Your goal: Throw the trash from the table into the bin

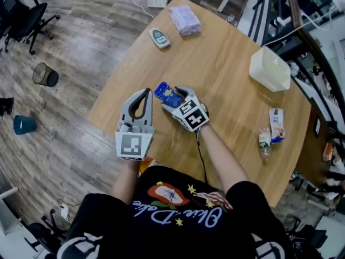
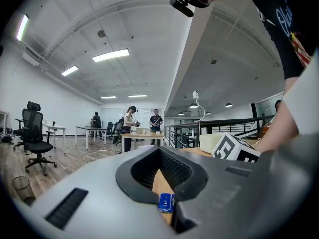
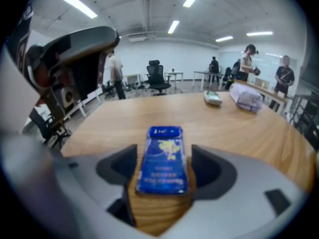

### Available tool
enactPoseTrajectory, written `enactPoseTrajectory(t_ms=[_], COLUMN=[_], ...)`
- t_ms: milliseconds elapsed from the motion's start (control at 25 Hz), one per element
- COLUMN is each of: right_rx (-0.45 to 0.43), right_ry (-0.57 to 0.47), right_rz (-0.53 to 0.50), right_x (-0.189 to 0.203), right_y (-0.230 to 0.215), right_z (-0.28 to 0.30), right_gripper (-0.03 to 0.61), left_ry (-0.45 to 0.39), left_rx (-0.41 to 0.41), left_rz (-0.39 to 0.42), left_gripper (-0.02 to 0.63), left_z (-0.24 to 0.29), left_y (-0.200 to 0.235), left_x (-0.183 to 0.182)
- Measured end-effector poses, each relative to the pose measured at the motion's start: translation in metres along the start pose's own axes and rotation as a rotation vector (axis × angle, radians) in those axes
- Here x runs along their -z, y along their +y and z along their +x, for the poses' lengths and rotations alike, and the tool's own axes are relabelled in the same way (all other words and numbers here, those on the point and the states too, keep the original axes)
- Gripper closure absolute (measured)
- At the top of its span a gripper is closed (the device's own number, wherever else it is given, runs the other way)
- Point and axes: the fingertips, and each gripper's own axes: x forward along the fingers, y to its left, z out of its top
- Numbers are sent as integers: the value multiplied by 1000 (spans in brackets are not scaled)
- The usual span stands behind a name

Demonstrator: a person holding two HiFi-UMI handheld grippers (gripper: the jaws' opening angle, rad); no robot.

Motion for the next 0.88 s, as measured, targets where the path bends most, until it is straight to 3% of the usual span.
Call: enactPoseTrajectory(t_ms=[400, 520, 680, 880], right_rx=[-1, -9, -3, 26], right_ry=[11, 19, 18, -41], right_rz=[-10, -18, -15, -15], right_x=[1, 0, 0, -8], right_y=[1, 5, 6, 8], right_z=[2, 1, 0, -10], right_gripper=[259, 302, 308, 316], left_ry=[2, 0, 0, 7], left_rx=[-24, -22, -26, -30], left_rz=[-21, -11, -11, -13], left_gripper=[603, 603, 603, 603], left_z=[-7, -10, -13, -17], left_y=[6, 7, 5, 4], left_x=[1, 3, 2, 0])
